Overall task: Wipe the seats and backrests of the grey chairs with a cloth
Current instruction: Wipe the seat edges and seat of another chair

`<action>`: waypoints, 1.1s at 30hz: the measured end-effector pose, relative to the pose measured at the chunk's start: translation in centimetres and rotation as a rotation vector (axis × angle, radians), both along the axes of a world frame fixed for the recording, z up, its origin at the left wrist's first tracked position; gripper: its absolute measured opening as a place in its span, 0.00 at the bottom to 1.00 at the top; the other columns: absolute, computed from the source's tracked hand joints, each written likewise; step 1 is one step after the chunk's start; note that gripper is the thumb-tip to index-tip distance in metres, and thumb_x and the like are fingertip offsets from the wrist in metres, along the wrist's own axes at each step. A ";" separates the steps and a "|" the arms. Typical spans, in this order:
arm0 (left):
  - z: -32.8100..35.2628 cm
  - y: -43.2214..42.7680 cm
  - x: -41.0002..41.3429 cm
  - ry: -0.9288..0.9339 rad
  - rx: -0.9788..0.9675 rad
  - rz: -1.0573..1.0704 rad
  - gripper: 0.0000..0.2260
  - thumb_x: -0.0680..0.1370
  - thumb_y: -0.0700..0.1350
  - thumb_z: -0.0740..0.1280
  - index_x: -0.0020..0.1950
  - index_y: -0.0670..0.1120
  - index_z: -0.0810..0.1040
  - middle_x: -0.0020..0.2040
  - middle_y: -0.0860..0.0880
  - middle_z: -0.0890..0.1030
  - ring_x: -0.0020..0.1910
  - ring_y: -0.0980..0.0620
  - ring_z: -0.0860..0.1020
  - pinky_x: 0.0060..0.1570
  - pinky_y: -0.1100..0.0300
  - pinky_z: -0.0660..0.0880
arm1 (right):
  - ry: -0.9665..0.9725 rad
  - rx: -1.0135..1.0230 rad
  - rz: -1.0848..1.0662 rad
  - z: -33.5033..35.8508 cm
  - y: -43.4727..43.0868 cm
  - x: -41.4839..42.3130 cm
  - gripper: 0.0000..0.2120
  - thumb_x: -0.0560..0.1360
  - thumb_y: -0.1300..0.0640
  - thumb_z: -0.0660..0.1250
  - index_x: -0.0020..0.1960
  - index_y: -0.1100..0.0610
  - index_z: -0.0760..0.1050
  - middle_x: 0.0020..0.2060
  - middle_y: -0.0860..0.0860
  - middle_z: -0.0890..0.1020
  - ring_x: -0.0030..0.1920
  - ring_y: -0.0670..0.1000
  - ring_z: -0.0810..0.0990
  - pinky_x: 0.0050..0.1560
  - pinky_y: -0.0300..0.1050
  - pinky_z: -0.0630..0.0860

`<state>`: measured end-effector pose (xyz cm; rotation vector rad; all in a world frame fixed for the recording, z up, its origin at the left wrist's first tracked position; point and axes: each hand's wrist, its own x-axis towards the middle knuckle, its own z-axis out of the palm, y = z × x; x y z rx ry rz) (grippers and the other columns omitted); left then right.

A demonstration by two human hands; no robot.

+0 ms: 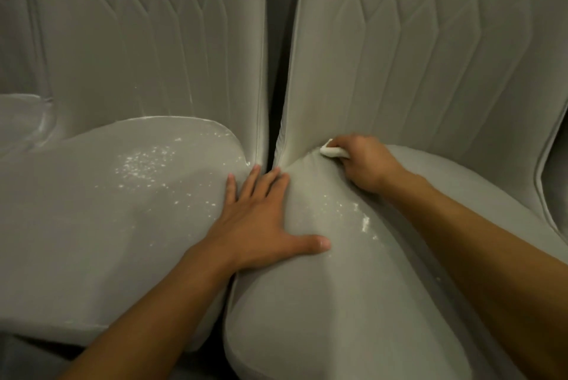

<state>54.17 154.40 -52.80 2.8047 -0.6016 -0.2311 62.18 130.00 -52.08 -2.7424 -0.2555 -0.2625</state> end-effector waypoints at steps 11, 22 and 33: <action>-0.2 0.0 0.0 -0.011 0.013 0.000 0.60 0.58 0.86 0.49 0.83 0.56 0.41 0.83 0.57 0.39 0.80 0.55 0.32 0.77 0.41 0.31 | -0.034 0.035 0.059 0.3 -1.1 -2.8 0.16 0.77 0.59 0.67 0.64 0.50 0.76 0.58 0.51 0.81 0.57 0.55 0.79 0.57 0.45 0.73; -0.2 0.1 -0.2 -0.030 -0.034 0.008 0.61 0.58 0.86 0.51 0.83 0.54 0.41 0.83 0.58 0.42 0.80 0.57 0.34 0.78 0.43 0.32 | 0.188 0.064 0.271 3.4 -1.0 -5.6 0.17 0.76 0.65 0.67 0.60 0.48 0.79 0.52 0.44 0.82 0.52 0.45 0.79 0.53 0.35 0.74; 0.0 0.4 0.2 -0.017 -0.242 0.064 0.38 0.77 0.64 0.59 0.83 0.53 0.50 0.83 0.56 0.51 0.81 0.58 0.40 0.78 0.54 0.34 | 0.042 -0.025 0.403 1.3 3.1 -6.2 0.17 0.74 0.65 0.66 0.60 0.52 0.81 0.54 0.52 0.81 0.55 0.51 0.78 0.58 0.45 0.73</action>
